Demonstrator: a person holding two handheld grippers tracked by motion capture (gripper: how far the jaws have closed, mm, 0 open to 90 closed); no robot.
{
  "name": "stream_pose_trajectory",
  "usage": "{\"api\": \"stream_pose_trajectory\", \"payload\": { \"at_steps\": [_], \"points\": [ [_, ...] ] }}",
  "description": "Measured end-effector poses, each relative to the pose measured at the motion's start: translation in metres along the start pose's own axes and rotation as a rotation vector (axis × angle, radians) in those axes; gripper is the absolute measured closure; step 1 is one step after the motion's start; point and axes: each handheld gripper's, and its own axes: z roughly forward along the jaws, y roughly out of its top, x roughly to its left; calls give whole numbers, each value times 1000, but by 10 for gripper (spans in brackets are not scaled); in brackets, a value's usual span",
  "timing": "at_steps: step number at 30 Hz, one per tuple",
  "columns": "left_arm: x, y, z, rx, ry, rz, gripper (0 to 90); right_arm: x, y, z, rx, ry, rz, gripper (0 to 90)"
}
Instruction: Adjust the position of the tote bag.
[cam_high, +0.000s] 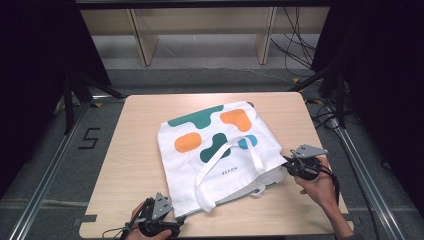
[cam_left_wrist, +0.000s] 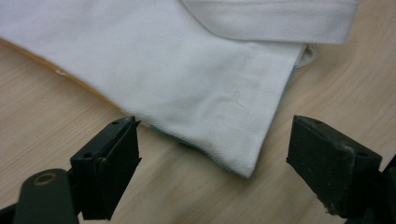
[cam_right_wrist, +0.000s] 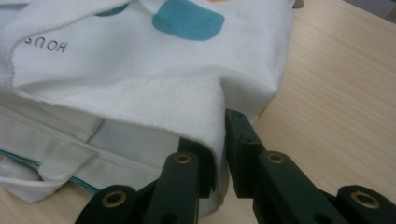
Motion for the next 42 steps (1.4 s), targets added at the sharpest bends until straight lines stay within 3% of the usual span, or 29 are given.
{"api": "stream_pose_trajectory", "payload": {
  "at_steps": [3, 4, 5, 9, 10, 12, 15, 17, 18, 20, 21, 22, 23, 24, 26, 30, 32, 33, 34, 38, 39, 40, 42],
  "points": [
    [-2, 1, 4, 9, 5, -1, 157, 0, 3, -3, -4, 13, 9, 831],
    [-3, 4, 6, 42, 21, 12, 163, 0, 5, -4, -15, 14, 10, 831],
    [-3, 5, 7, 49, 32, 29, 171, 4, 6, -6, -15, 29, 45, 832],
    [-1, 5, 9, 58, 55, 16, 184, 2, 7, -7, -18, 39, 29, 832],
    [1, 5, 9, 65, 59, -8, 173, 1, 8, -6, -32, 34, 7, 834],
    [2, 5, 9, 52, 59, -17, 174, 1, 8, -6, -22, 22, 1, 835],
    [3, 5, 7, 50, 75, -16, 188, 6, 8, -7, -19, 42, 30, 835],
    [6, 6, 3, 40, 92, -37, 226, 6, 8, -7, -23, 52, -5, 834],
    [8, 6, 2, 28, 93, -43, 253, 7, 8, -8, -18, 43, 0, 834],
    [12, 7, -2, 31, 99, -3, 387, 11, 7, -9, -4, 63, 8, 834],
    [12, 7, -2, 31, 99, -3, 419, 11, 6, -8, -9, 59, -14, 834],
    [13, 6, -2, 18, 102, -12, 459, 16, 6, -9, 2, 71, 11, 834],
    [13, 6, -2, 18, 102, -12, 495, 15, 5, -8, 4, 63, -20, 834],
    [17, 6, -2, 29, 104, 13, 541, 15, 5, -8, 5, 61, -50, 834],
    [19, 5, -2, 13, 87, 25, 643, 20, 4, -8, 15, 65, -40, 833],
    [27, 7, 0, 15, 104, 65, 788, 24, 1, -8, 39, 65, -74, 834],
    [29, 9, 1, 6, 93, 60, 827, 27, -1, -8, 44, 61, -100, 834],
    [29, 9, 1, 6, 93, 60, 840, 29, -1, -9, 54, 58, -90, 834],
    [32, 10, 1, 15, 100, 82, 849, 30, -2, -10, 53, 54, -112, 834],
    [38, 13, 3, 11, 97, 86, 856, 39, -7, -18, 60, 49, -147, 834],
    [39, 13, 7, -33, 91, 74, 857, 42, -10, -21, 60, 48, -139, 834],
    [42, 15, 6, -26, 78, 93, 857, 43, -12, -23, 60, 47, -148, 834],
    [42, 17, 9, -50, 71, 77, 858, 45, -18, -29, 60, 53, -138, 833]
  ]
}}
